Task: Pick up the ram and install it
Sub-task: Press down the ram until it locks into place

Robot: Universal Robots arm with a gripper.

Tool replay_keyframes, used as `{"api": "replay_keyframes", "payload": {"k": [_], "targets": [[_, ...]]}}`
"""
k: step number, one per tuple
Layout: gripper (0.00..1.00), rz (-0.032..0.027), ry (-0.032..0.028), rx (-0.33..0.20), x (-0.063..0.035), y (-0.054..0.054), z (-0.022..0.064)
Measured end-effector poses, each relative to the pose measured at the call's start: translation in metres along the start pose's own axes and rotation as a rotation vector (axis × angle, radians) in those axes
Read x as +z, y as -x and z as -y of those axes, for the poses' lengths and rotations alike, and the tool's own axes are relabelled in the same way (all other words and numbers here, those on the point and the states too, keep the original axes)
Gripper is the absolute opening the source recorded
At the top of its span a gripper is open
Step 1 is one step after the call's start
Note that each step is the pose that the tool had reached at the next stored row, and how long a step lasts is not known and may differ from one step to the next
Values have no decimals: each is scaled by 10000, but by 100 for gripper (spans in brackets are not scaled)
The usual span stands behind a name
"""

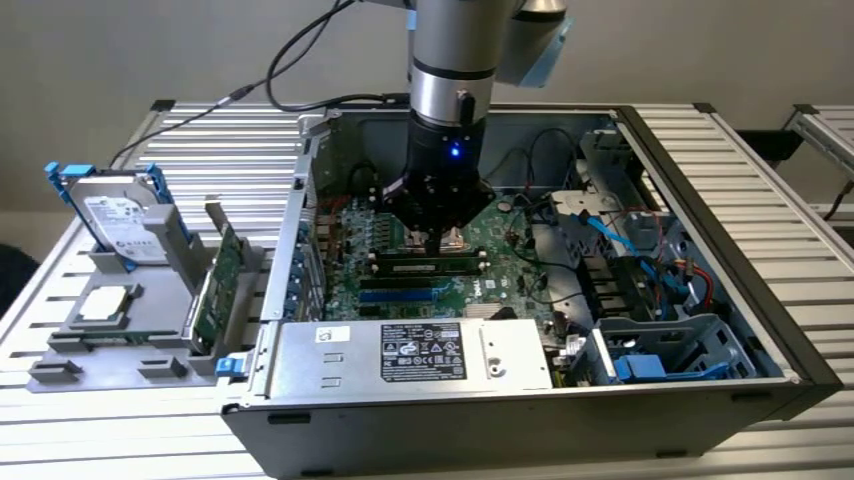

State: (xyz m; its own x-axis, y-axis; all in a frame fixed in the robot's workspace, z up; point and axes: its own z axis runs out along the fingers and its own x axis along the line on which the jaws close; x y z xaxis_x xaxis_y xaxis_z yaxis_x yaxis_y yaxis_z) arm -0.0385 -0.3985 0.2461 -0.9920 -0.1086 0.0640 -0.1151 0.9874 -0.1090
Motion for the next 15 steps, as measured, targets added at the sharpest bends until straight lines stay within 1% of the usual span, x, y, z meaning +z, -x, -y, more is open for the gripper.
{"api": "replay_keyframes", "payload": {"k": [6,9,15], "targets": [[11,30,-8,573,0,0,0],[11,24,-1,860,0,-1,-1],[11,20,6,866,-12,-1,1]]}}
